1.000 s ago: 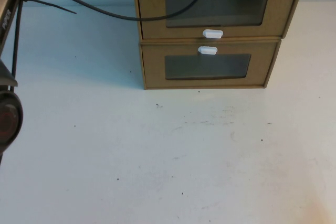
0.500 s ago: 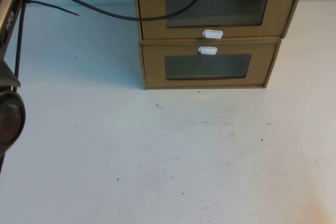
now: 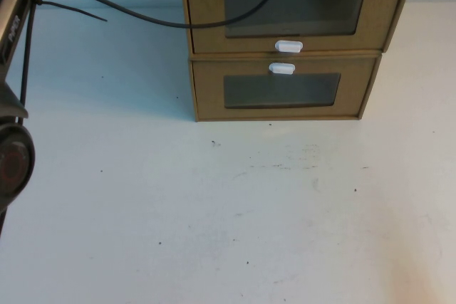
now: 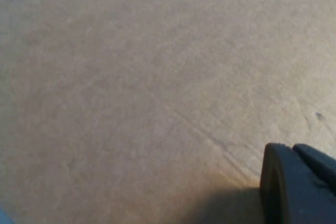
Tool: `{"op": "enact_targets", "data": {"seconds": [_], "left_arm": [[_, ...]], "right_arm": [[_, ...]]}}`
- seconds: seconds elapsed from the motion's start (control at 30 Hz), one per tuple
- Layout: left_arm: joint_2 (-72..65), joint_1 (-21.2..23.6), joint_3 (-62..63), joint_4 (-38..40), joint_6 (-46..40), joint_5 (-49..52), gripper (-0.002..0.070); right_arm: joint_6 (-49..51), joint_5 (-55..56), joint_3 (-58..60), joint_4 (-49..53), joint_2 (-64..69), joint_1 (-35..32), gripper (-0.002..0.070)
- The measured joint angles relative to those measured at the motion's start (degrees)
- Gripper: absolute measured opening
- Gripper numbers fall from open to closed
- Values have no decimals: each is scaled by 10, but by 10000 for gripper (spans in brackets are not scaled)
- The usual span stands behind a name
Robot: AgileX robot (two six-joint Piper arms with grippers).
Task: Open the shoe box
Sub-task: 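Pull the top drawer of the cardboard box fully open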
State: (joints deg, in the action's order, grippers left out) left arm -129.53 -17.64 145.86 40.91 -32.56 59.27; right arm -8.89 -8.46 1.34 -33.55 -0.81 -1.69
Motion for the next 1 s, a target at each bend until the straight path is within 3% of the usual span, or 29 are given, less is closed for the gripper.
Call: {"op": "enact_targets", "data": {"seconds": [0.1,0.27,0.43,0.73,0.9,1.0], "left_arm": [[0,0,0,0,0,0,-4],[0,0,0,0,0,3,-4],[0,0,0,0,3,7,-4],[0,0,1,0,9,11,-4],[0,0,2,0,12,13,-4],[0,0,4,0,14,17,-4]], "right_arm": [[1,42,0,-116,0,0,-14],[1,78,0,-216,0,0,-14],[-17,-27,-56,-227,25,0,-13],[-150,-258,-217,-210,246,5,-13],[-191,-265,-255,-189,342,102,-14],[-189,-248,-286,-117,397,189,-13]]}}
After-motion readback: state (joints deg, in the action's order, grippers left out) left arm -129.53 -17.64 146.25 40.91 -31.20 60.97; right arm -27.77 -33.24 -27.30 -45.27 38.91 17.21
